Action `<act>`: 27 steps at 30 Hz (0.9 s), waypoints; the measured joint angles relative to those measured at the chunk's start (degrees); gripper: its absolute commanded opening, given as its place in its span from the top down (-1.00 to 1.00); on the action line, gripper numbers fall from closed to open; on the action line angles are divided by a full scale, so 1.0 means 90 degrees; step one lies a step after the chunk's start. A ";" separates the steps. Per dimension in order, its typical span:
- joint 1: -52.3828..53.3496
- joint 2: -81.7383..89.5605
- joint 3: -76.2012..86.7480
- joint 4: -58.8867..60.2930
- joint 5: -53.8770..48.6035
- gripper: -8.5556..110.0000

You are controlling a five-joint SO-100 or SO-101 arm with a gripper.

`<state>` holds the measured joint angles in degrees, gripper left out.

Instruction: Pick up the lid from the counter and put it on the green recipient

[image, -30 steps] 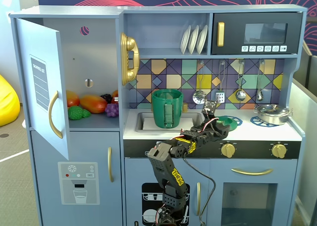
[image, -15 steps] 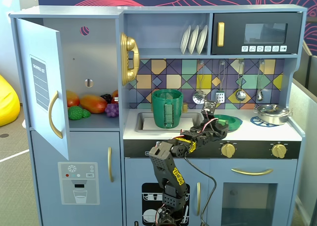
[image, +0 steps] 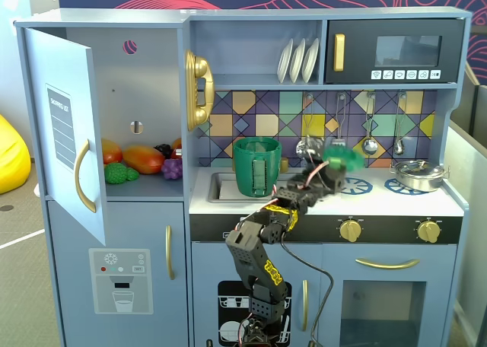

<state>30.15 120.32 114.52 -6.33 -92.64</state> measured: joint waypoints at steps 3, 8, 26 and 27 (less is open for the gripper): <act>-0.0146 0.0176 -0.0508 0.0527 0.0068 0.86; -0.0605 0.0469 -0.1318 0.1514 0.0088 0.86; -0.2246 0.0684 -0.2900 0.3770 -0.0176 0.86; -0.2285 0.0684 -0.2900 0.3770 -0.0195 0.86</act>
<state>9.58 126.47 88.42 27.60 -94.39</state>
